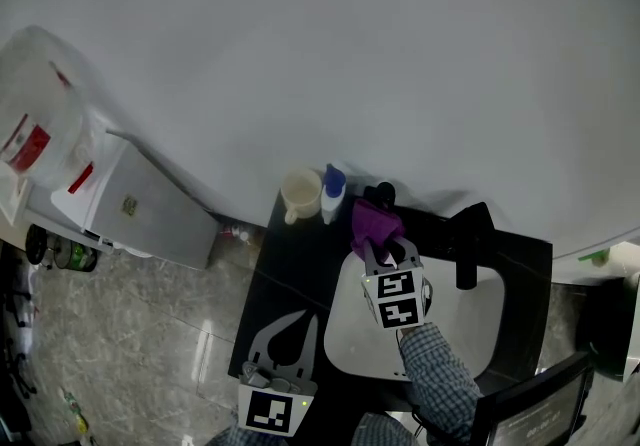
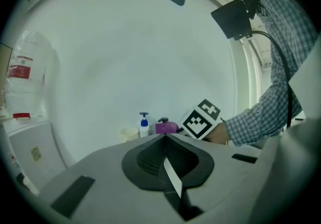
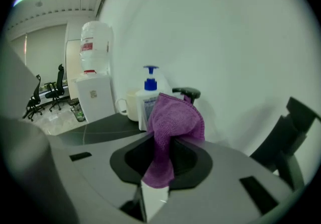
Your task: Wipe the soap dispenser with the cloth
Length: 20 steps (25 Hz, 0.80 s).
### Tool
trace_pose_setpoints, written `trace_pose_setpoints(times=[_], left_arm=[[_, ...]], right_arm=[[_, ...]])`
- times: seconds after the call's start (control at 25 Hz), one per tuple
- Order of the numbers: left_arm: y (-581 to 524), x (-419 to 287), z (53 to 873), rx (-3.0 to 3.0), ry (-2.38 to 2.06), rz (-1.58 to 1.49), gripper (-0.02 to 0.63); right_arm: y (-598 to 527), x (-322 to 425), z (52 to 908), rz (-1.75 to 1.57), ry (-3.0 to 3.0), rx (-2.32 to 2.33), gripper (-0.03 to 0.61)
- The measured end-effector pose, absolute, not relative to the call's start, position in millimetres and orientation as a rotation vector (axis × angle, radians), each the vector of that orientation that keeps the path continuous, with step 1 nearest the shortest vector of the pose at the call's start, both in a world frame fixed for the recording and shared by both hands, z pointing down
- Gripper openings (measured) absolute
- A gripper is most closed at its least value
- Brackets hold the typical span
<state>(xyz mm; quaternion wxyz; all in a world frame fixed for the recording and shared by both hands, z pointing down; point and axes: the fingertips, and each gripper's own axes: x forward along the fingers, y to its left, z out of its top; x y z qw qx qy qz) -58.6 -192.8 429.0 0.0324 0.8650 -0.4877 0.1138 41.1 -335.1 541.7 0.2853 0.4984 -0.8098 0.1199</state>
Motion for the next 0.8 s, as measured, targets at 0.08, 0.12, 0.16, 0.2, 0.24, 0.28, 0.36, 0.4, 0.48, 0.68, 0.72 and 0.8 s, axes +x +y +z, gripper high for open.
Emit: trace_pose_setpoints(times=[0.08,0.12,0.16,0.2,0.24,0.28,0.36,0.4,0.48,0.68,0.72,0.8], left_arm=[[-195.0,-57.4,426.4,2.647,-1.503,0.303,0.002],[-195.7,-56.1,425.1,2.658,-1.499,0.302,0.002],[-196.1,-54.5,424.1,2.671,-1.494,0.308,0.002],[-196.2,-52.7,423.7,2.680,-1.489,0.313,0.002],[-196.3,-50.9,423.6,2.688,-1.482,0.321,0.002],[-196.5,-49.4,423.7,2.696,-1.475,0.330,0.002],[-196.8,-48.7,423.6,2.694,-1.473,0.323,0.002],[-196.9,-49.7,423.4,2.685,-1.479,0.309,0.002],[-195.9,-52.4,423.7,2.687,-1.487,0.316,0.002],[-193.1,-58.8,427.8,2.674,-1.496,0.345,0.002],[-192.9,-59.4,428.1,2.668,-1.499,0.344,0.002],[-192.6,-59.8,428.4,2.659,-1.502,0.337,0.002]], right_arm=[[-330.1,42.8,515.0,0.300,-2.206,1.361,0.078],[-329.9,45.2,500.9,0.278,-2.222,1.381,0.078],[-331.0,48.2,487.1,0.258,-2.235,1.406,0.078],[-333.4,51.7,474.2,0.243,-2.245,1.434,0.078],[-337.0,55.4,463.1,0.233,-2.252,1.464,0.078],[-341.8,59.4,453.8,0.226,-2.254,1.495,0.078],[-353.8,65.7,442.2,0.211,-2.248,1.547,0.078],[-360.4,67.3,440.2,0.204,-2.245,1.564,0.078],[-372.3,67.0,443.4,0.205,-2.237,1.578,0.078],[-380.9,50.3,471.5,0.216,-2.209,1.523,0.078],[-379.1,45.8,477.8,0.206,-2.204,1.505,0.078],[-374.7,38.1,489.8,0.184,-2.193,1.470,0.078]])
